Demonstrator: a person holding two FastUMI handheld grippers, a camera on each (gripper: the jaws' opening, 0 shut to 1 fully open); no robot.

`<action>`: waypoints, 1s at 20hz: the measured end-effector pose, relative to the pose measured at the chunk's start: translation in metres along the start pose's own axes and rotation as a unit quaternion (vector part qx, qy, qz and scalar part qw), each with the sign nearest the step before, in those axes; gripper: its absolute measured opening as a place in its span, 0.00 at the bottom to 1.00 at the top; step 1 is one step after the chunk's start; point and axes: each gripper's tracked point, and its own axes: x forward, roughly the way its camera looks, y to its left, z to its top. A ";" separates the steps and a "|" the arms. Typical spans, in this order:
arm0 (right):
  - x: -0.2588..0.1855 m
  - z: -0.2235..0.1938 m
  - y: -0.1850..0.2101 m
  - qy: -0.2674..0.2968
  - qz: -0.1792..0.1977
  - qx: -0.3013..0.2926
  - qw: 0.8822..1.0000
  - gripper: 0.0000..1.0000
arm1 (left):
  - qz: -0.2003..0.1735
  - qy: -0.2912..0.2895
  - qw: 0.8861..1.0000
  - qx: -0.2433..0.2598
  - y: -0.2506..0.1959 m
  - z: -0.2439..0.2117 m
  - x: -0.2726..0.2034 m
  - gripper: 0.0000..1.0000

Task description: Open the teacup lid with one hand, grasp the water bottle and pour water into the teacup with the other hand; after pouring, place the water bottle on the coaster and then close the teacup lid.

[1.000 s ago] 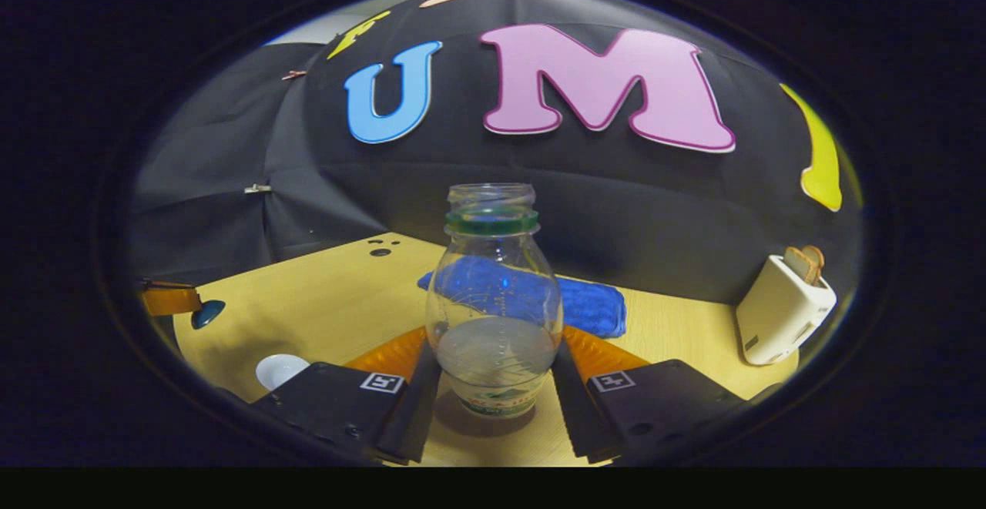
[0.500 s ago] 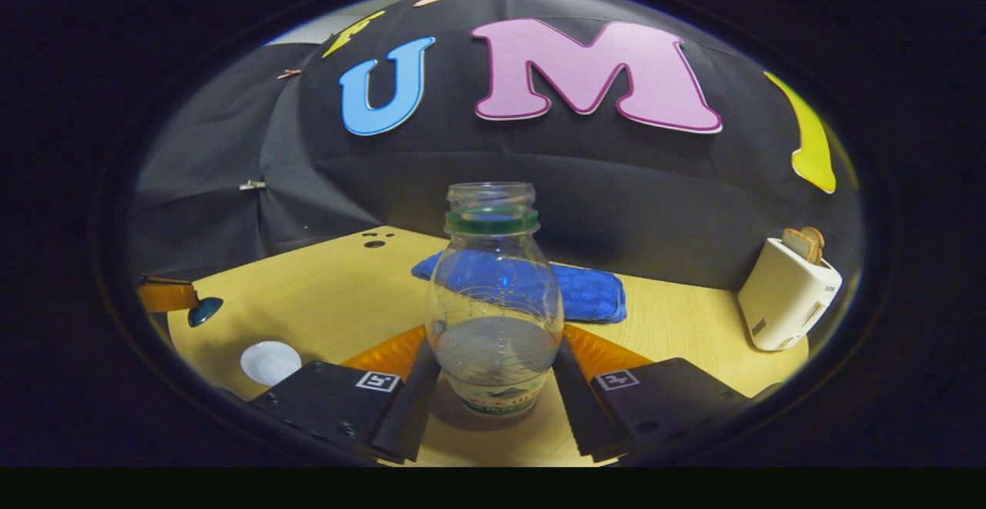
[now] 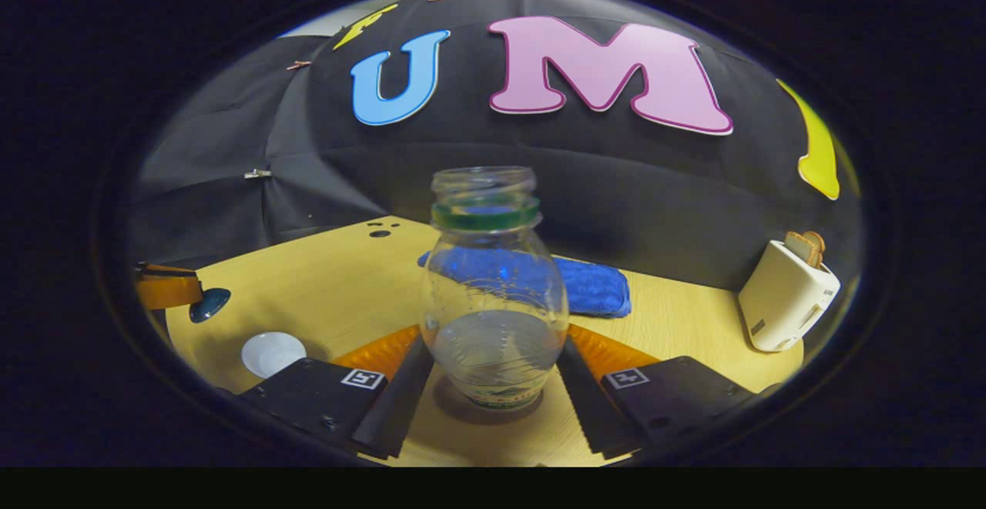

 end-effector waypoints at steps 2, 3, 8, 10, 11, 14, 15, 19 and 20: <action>-0.002 -0.004 -0.002 0.007 -0.001 0.008 1.000 0.87 | -0.001 -0.002 1.000 0.006 -0.003 0.003 0.000 0.28; -0.002 -0.004 -0.004 0.008 0.000 0.008 1.000 0.93 | -0.002 -0.003 1.000 0.008 -0.004 0.004 0.000 0.28; -0.010 -0.014 -0.006 0.024 -0.001 0.005 1.000 0.99 | -0.006 0.000 1.000 0.012 -0.012 0.004 0.004 0.24; -0.020 -0.023 -0.007 0.034 -0.003 0.015 0.999 0.99 | -0.013 0.004 1.000 0.020 -0.018 0.001 0.007 0.28; -0.027 -0.031 -0.009 0.040 -0.005 0.020 0.999 0.97 | -0.017 0.006 1.000 0.023 -0.022 -0.001 0.010 0.28; -0.054 -0.054 -0.019 0.065 -0.025 0.022 0.997 0.99 | -0.023 0.012 0.999 0.035 -0.030 -0.012 0.019 0.28; -0.068 -0.062 -0.023 0.077 -0.036 0.025 0.996 0.98 | -0.025 0.011 0.999 0.042 -0.033 -0.015 0.021 0.28; -0.112 -0.066 -0.014 0.074 -0.041 0.003 0.996 0.96 | -0.033 0.014 0.997 0.069 -0.042 -0.039 0.036 0.28; -0.118 -0.066 -0.010 0.073 -0.037 -0.003 0.997 0.98 | -0.035 0.016 0.997 0.068 -0.044 -0.044 0.039 0.24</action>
